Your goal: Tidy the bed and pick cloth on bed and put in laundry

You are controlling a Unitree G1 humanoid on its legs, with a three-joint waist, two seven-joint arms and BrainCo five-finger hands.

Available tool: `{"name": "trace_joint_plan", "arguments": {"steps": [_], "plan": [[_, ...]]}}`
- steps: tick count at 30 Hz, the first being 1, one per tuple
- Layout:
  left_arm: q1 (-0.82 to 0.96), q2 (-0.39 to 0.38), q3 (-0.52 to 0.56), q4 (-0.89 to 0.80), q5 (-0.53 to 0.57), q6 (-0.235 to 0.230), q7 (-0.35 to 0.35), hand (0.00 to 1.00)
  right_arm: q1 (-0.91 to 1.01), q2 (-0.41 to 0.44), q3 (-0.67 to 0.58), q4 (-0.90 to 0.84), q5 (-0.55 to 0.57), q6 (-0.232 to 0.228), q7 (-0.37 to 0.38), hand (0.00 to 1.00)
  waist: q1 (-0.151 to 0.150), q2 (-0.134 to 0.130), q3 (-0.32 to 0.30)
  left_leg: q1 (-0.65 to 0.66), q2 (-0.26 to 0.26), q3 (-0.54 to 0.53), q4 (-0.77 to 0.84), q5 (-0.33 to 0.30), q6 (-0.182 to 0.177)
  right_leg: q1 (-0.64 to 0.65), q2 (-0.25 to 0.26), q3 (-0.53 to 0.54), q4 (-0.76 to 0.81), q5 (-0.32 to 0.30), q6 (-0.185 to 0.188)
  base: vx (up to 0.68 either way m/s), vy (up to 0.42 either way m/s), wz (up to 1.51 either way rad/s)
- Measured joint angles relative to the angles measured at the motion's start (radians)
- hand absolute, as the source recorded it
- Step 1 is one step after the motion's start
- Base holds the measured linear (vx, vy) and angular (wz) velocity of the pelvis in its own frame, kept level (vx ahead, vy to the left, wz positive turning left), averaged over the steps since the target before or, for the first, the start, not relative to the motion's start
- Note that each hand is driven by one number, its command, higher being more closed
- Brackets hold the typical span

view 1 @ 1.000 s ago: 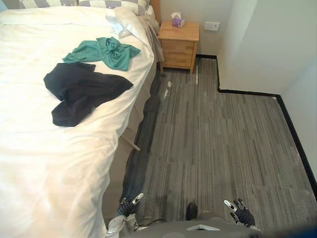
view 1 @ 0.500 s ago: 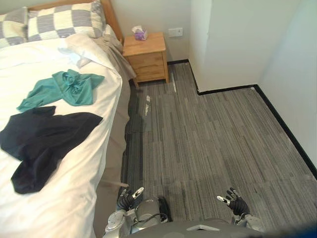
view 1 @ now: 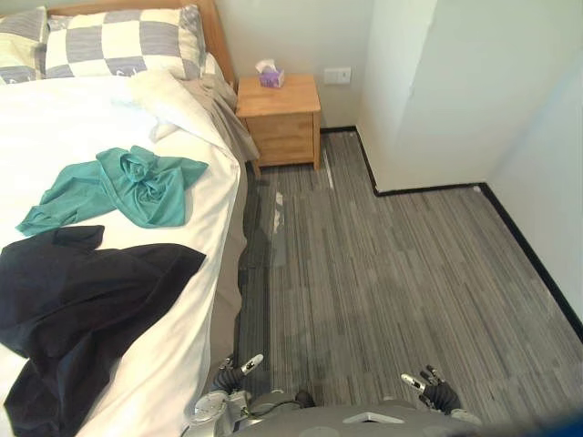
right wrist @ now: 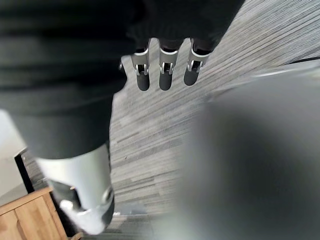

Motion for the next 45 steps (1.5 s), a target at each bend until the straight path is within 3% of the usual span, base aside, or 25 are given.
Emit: {"name": "trace_joint_plan", "arguments": {"steps": [2,4,6,8,9,10,11,15,17,18,19,21,22,24,27,31,32,34,36,38,40,41,42,44,45], "plan": [[-0.011,0.005,-0.002,0.020,-0.001,0.029,0.001,0.00,-0.011,-0.001,-0.007,0.002,0.014,0.002,0.003,0.00,-0.019,0.011,0.006,0.047,0.014,-0.020,-0.019,-0.008,-0.012,-0.097,0.026,-0.034,-0.049,-0.066,0.006,0.30,-0.057,0.35],[-0.029,0.006,-0.019,0.026,-0.005,0.063,0.001,0.00,-0.019,-0.002,-0.018,0.001,0.022,0.016,0.007,0.00,-0.036,0.028,0.030,0.081,0.065,-0.059,-0.017,-0.027,-0.020,-0.148,0.099,-0.089,-0.250,-0.085,-0.006,0.33,-0.175,0.72],[-0.053,-0.004,-0.020,0.023,-0.003,0.080,0.000,0.00,-0.015,0.010,-0.018,-0.003,0.048,0.026,0.008,0.00,-0.035,0.021,0.040,0.096,0.094,-0.106,-0.018,-0.042,-0.039,-0.182,0.142,-0.114,-0.500,-0.029,-0.016,0.38,-0.240,0.76],[-0.065,-0.026,-0.015,0.016,0.002,0.088,-0.002,0.00,-0.013,0.015,-0.015,-0.017,0.057,0.039,0.004,0.00,-0.034,0.008,0.055,0.129,0.116,-0.154,-0.021,-0.073,-0.078,-0.188,0.161,-0.102,-0.772,0.088,-0.019,0.55,-0.361,0.77],[-0.065,-0.044,0.006,0.013,0.006,0.090,-0.003,0.00,-0.001,0.017,-0.013,-0.022,0.061,0.043,0.002,0.00,-0.034,0.014,0.063,0.166,0.135,-0.171,-0.023,-0.099,-0.105,-0.172,0.174,-0.090,-0.813,0.207,-0.045,0.54,-0.366,0.59],[-0.062,-0.055,0.021,0.016,0.010,0.095,-0.003,0.00,0.000,0.008,-0.013,-0.026,0.061,0.044,-0.001,0.00,-0.035,0.021,0.068,0.188,0.153,-0.171,-0.024,-0.106,-0.116,-0.162,0.191,-0.093,-0.794,0.231,-0.093,0.53,-0.346,0.27],[-0.073,-0.081,0.025,0.019,0.037,0.099,-0.009,0.00,-0.006,-0.004,-0.013,-0.041,0.060,0.042,-0.006,0.00,-0.028,0.052,0.080,0.201,0.174,-0.156,-0.016,-0.089,-0.122,-0.180,0.202,-0.098,-0.702,0.142,-0.114,0.49,-0.356,0.16],[-0.073,-0.097,0.054,0.019,0.043,0.096,0.002,0.00,-0.011,-0.002,-0.013,-0.056,0.061,0.047,-0.019,0.00,-0.037,0.053,0.085,0.224,0.209,-0.164,0.048,0.045,-0.119,-0.187,0.195,-0.112,-0.508,-0.072,-0.126,0.47,-0.407,0.04],[-0.070,-0.097,0.058,0.016,0.040,0.090,0.022,0.00,-0.016,-0.005,-0.019,-0.040,0.054,0.057,-0.019,0.00,-0.038,0.063,0.077,0.153,0.255,-0.197,0.208,0.103,-0.131,-0.130,0.227,-0.134,-0.560,-0.097,-0.131,0.42,-0.338,0.16],[-0.070,-0.090,0.065,0.015,0.030,0.071,0.042,0.00,-0.021,-0.008,-0.019,-0.035,0.047,0.059,-0.020,0.00,-0.044,0.063,0.078,0.054,0.295,-0.223,0.405,0.158,-0.186,-0.072,0.249,-0.151,-0.627,-0.097,-0.130,0.45,-0.331,0.32],[-0.068,-0.086,0.072,0.014,0.029,0.061,0.051,0.00,-0.025,-0.010,-0.019,-0.027,0.042,0.060,-0.021,0.00,-0.046,0.061,0.080,0.000,0.318,-0.222,0.518,0.159,-0.196,-0.037,0.261,-0.159,-0.665,-0.093,-0.128,0.28,-0.175,0.39],[-0.059,-0.084,0.102,-0.002,0.021,0.037,0.058,0.00,-0.039,-0.018,-0.016,0.009,0.026,0.062,-0.022,0.00,-0.040,0.059,0.091,-0.119,0.358,-0.207,0.762,0.094,-0.191,0.093,0.291,-0.179,-0.776,-0.076,-0.132,0.38,-0.199,0.29],[-0.055,-0.086,0.102,-0.023,0.021,0.026,0.069,0.00,-0.041,-0.027,-0.014,0.034,0.022,0.071,-0.022,0.00,-0.029,0.046,0.100,-0.172,0.355,-0.179,0.806,0.048,-0.182,0.170,0.299,-0.184,-0.830,-0.066,-0.140,0.41,-0.188,0.11],[-0.047,-0.097,0.101,-0.052,0.023,0.016,0.070,0.00,-0.055,-0.037,-0.013,0.039,0.023,0.082,-0.020,0.00,-0.010,0.057,0.097,-0.241,0.346,-0.119,0.765,0.008,-0.168,0.240,0.300,-0.186,-0.891,-0.065,-0.136,0.31,-0.076,-0.13],[-0.045,-0.109,0.133,-0.078,0.023,0.005,0.057,0.00,-0.068,-0.038,0.006,-0.010,0.020,0.097,-0.009,0.00,-0.002,0.051,0.101,-0.333,0.309,0.012,0.511,-0.021,-0.135,0.312,0.263,-0.149,-0.950,-0.069,-0.117,0.42,0.084,-0.43],[-0.036,-0.114,0.134,-0.088,0.020,-0.004,0.046,0.00,-0.054,-0.033,0.013,-0.048,0.011,0.111,0.003,0.00,-0.002,0.051,0.099,-0.350,0.237,0.121,0.163,0.147,-0.079,0.370,0.193,-0.132,-0.956,-0.101,-0.038,0.41,0.197,-0.25],[-0.037,-0.117,0.142,-0.092,0.011,-0.002,0.044,0.00,-0.044,-0.023,0.026,-0.057,0.011,0.111,0.002,0.00,0.017,0.036,0.094,-0.331,0.210,0.143,0.144,0.221,0.015,0.394,0.168,-0.122,-0.956,-0.110,-0.004,0.45,0.239,-0.04],[-0.039,-0.106,0.142,-0.104,-0.004,0.001,0.044,0.00,-0.031,-0.005,0.042,-0.074,0.011,0.109,0.006,0.00,0.019,0.009,0.072,-0.328,0.183,0.173,0.139,0.201,0.038,0.389,0.143,-0.137,-0.963,-0.070,0.013,0.44,0.212,0.09],[-0.038,-0.083,0.159,-0.110,-0.007,0.020,0.044,0.00,-0.033,0.033,0.032,-0.067,0.011,0.109,0.003,0.00,0.028,-0.030,0.064,-0.340,0.204,0.270,0.218,0.164,0.092,0.424,0.132,-0.141,-1.001,0.013,0.032,0.35,0.205,0.18],[-0.034,-0.078,0.168,-0.092,-0.022,0.031,0.051,0.00,-0.032,0.043,0.005,-0.055,0.011,0.109,-0.001,0.00,0.026,-0.033,0.058,-0.319,0.218,0.342,0.267,0.119,0.131,0.470,0.134,-0.150,-1.023,0.058,0.036,0.33,0.191,0.31],[-0.029,-0.072,0.161,-0.079,-0.063,0.045,0.052,0.00,-0.034,0.034,0.002,-0.034,0.001,0.105,-0.003,0.00,0.029,-0.024,0.034,-0.301,0.205,0.333,0.270,0.057,0.092,0.471,0.132,-0.155,-0.995,0.070,0.033,0.29,0.158,0.16],[-0.029,-0.075,0.152,-0.051,-0.089,0.064,0.053,0.00,-0.044,0.019,-0.021,-0.010,-0.016,0.099,-0.009,0.00,0.030,-0.002,0.017,-0.277,0.183,0.307,0.229,0.005,0.052,0.437,0.109,-0.155,-0.877,0.053,0.056,0.22,0.152,0.35],[-0.029,-0.069,0.135,-0.029,-0.093,0.077,0.052,0.00,-0.054,0.007,-0.047,0.010,-0.036,0.100,-0.020,0.00,0.020,0.000,0.014,-0.243,0.141,0.287,0.179,0.001,0.046,0.362,0.051,-0.150,-0.664,0.037,0.079,0.26,0.188,0.50],[-0.036,-0.056,0.104,-0.011,-0.094,0.079,0.050,0.00,-0.054,0.009,-0.070,0.005,-0.040,0.079,-0.027,0.00,0.012,-0.006,0.018,-0.178,0.083,0.240,0.112,-0.001,0.042,0.217,-0.036,-0.100,-0.294,0.088,0.042,0.23,0.121,0.80],[-0.036,-0.044,0.089,0.010,-0.103,0.080,0.048,0.00,-0.056,0.002,-0.069,0.001,-0.051,0.070,-0.029,0.00,-0.003,-0.007,0.022,-0.132,0.067,0.202,0.091,-0.002,0.047,0.154,-0.051,-0.081,-0.147,0.053,0.045,0.28,0.079,0.95]]}}
